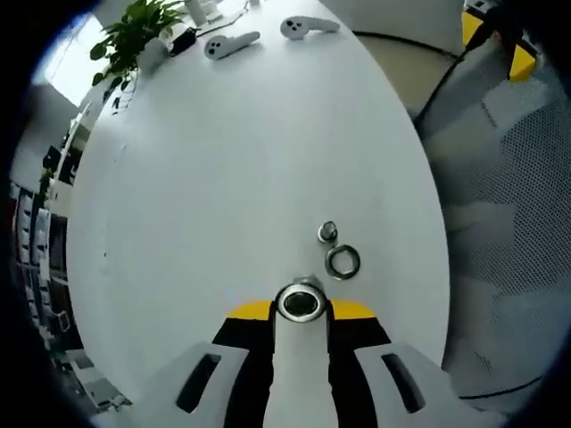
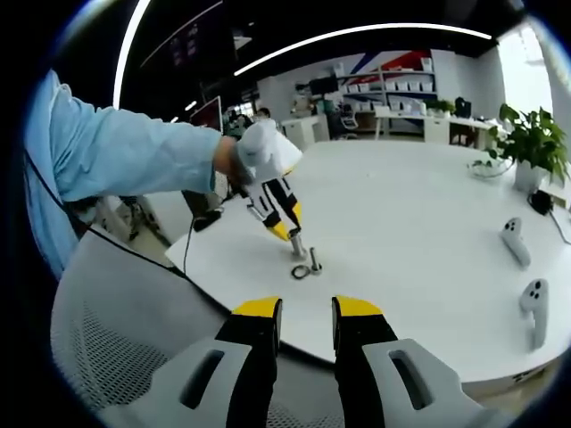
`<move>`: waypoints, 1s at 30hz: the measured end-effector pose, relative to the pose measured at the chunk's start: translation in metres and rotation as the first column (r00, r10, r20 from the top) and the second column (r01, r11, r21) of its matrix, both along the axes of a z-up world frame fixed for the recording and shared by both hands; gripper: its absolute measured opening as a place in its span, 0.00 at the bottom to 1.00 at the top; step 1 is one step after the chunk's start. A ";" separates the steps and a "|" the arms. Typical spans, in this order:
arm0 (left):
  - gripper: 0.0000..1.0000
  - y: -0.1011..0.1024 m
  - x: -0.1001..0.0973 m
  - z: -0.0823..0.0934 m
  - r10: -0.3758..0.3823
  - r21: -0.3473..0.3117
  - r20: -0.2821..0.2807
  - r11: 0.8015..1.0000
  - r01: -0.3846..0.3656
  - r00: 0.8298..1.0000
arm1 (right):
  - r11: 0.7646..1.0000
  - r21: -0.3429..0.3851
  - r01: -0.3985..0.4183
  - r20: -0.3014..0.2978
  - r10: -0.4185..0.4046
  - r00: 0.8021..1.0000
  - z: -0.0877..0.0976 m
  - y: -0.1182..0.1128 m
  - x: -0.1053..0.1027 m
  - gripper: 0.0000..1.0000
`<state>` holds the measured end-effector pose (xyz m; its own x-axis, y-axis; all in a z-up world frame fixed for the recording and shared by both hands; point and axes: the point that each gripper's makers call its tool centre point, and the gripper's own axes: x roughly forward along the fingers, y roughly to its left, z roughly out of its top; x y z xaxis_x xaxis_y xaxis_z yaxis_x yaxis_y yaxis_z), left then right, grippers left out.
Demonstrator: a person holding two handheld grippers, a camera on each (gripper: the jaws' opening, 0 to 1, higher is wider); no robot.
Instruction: Place the washer onto the threaded stud by aligning its center hole with the stud, sliding it down to the base, and recovering from edge contact or off-axis alignment until the washer reaches the visible bottom stop.
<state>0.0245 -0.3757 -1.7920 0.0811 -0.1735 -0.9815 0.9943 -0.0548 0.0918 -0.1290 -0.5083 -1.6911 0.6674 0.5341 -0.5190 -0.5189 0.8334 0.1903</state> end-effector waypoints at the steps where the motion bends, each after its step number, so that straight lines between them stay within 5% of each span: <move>1: 0.20 -0.001 0.001 0.000 0.004 0.004 -0.008 1.000 -0.004 1.000 | 1.000 0.001 0.000 0.000 0.000 1.000 0.000 0.000 0.000 0.24; 14: 0.19 -0.001 -0.002 -0.025 -0.077 0.160 -0.050 0.983 0.084 0.996 | 1.000 0.003 0.000 0.000 0.000 1.000 0.000 0.001 0.000 0.24; 24: 0.19 0.001 -0.004 -0.049 -0.044 0.168 -0.069 0.984 0.055 0.997 | 1.000 0.004 -0.010 -0.002 0.010 1.000 0.000 0.002 -0.001 0.24; 30: 0.19 0.001 -0.003 -0.047 -0.039 0.162 -0.065 0.986 0.049 0.997 | 1.000 0.004 -0.016 0.000 0.016 1.000 0.000 0.003 -0.001 0.24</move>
